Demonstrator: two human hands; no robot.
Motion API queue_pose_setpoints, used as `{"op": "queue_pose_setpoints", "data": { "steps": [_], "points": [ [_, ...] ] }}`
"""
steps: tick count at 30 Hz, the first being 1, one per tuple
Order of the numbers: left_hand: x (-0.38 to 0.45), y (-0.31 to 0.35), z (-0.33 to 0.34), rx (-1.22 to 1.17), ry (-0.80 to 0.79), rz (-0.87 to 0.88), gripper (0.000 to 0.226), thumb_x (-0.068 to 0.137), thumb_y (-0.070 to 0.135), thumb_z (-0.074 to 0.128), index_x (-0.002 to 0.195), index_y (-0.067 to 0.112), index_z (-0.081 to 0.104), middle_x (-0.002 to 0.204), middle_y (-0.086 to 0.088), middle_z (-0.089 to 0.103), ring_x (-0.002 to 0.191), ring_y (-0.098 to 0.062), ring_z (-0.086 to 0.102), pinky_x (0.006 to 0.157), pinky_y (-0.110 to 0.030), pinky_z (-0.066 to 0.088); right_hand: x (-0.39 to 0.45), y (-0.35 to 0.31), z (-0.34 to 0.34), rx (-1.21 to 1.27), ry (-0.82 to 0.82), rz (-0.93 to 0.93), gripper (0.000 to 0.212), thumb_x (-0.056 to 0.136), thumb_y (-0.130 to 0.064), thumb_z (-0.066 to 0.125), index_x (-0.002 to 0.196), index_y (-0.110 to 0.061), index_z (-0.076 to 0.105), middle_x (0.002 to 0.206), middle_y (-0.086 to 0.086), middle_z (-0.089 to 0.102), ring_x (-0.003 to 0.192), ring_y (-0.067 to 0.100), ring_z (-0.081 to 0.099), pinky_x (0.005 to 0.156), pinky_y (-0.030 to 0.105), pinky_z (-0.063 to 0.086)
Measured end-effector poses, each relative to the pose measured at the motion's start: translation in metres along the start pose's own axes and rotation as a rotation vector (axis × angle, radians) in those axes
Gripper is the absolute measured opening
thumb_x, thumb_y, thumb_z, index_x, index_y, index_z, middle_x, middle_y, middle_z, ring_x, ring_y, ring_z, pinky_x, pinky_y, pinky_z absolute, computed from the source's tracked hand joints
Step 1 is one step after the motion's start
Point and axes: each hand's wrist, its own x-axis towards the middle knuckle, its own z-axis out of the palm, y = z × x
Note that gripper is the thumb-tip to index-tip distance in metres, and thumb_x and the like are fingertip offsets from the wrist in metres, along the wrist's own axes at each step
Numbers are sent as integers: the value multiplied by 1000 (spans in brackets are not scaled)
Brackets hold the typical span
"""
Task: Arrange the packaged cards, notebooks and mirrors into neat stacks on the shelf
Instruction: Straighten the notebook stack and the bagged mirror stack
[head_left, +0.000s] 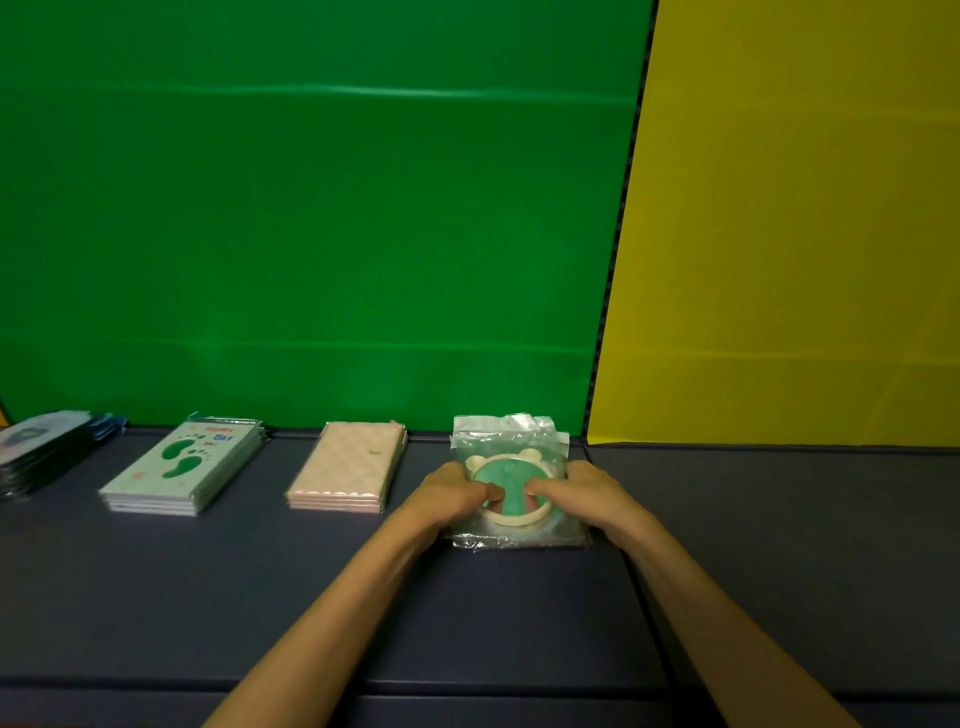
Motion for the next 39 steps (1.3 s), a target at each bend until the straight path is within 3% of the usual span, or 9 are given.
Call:
{"op": "queue_pose_setpoints", "data": {
  "steps": [4,7,13,17,21,24,28,33,39],
  "points": [
    [3,-3,-2,-147,-16,27,15,87,19,70,101,14,68,89,2,69,69,-8,63,51,-17,45,1,0,-1,196,-2,-31,39,65,-33,74,101,-22,62,105,-4,67,95,13,64,78,33,55],
    [3,-5,-2,-332,-34,16,27,88,10,69,113,8,60,96,-9,72,68,-19,69,55,-28,57,6,2,-2,314,-14,-39,47,69,-32,80,108,-24,54,110,-1,63,100,18,63,87,37,54],
    [1,-12,-9,-520,-8,22,35,83,3,76,106,17,55,94,-3,70,66,-10,65,49,-19,49,11,6,2,597,-23,-65,48,70,-8,85,107,-24,59,107,5,70,91,24,73,81,44,61],
    [5,-21,-5,-605,36,113,57,79,0,79,126,15,51,111,-3,71,93,-16,71,70,-27,60,14,4,4,605,13,-133,61,68,-8,87,118,-20,54,106,6,69,95,24,70,81,41,59],
    [4,-17,-8,-486,171,303,61,76,-5,79,121,18,44,109,-5,64,88,-5,67,78,-27,59,15,-1,5,560,127,-246,90,63,-2,88,131,-29,35,104,8,67,95,17,69,85,38,58],
    [6,-17,-7,-433,268,404,82,71,-12,80,127,19,28,106,-1,58,83,5,63,78,-10,51,9,-4,6,546,179,-321,98,67,7,83,131,-37,24,93,2,69,90,-1,65,80,22,51],
    [10,-25,-3,-479,215,377,89,66,-6,86,132,22,33,115,3,58,104,-5,60,81,-9,49,10,2,13,654,170,-350,67,69,11,76,118,-26,50,104,3,69,100,9,67,79,25,52],
    [19,-36,2,-462,166,374,73,52,26,89,116,46,60,122,-2,63,118,-20,59,100,-43,51,8,6,17,815,118,-399,54,76,13,71,117,-19,58,110,2,71,102,15,68,76,24,54],
    [7,-32,7,-683,73,444,61,77,18,84,128,31,54,121,7,69,115,-13,65,95,-33,54,9,12,25,940,92,-374,52,82,-16,74,129,-20,53,122,0,67,109,13,67,87,30,54]
  ]
}}
